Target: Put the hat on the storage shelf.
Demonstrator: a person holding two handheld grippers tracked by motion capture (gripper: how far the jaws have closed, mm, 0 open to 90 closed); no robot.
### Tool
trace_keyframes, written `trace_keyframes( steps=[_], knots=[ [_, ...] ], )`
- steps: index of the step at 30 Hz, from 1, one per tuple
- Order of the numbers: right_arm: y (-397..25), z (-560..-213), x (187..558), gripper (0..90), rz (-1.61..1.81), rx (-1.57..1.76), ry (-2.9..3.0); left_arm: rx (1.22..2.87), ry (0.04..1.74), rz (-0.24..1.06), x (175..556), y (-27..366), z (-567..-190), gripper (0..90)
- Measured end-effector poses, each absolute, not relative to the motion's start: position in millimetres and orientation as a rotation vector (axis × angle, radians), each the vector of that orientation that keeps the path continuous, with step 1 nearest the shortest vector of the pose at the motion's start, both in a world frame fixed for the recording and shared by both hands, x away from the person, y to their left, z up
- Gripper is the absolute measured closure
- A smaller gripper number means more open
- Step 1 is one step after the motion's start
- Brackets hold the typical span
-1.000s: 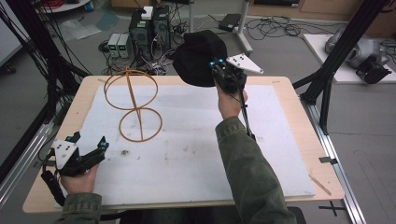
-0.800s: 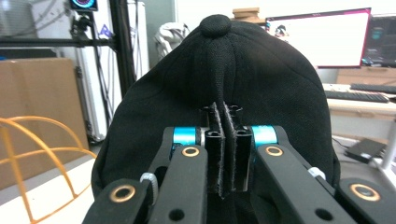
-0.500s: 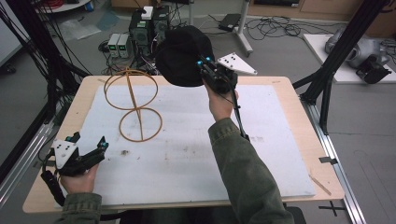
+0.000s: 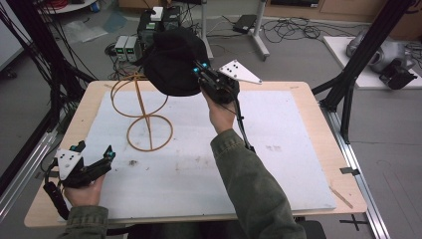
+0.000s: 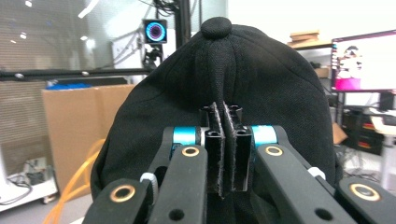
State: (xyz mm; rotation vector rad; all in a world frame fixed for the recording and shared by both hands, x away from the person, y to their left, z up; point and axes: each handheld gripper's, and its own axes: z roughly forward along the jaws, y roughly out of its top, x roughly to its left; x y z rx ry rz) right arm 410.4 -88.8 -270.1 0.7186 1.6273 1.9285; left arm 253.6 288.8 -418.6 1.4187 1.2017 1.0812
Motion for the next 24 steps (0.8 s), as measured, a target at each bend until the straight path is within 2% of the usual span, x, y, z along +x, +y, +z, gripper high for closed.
trace_keyframes(
  steps=[11,24],
  knots=[
    [-55.6,-275.6,405.4,88.2,2.053,0.643,1.680,1.410,1.207,1.071,253.8,289.7,-419.7,15.4],
    [-12.1,-280.0,403.7,88.2,2.048,0.586,1.828,1.423,1.203,1.056,253.8,287.5,-423.7,15.4]
  ],
)
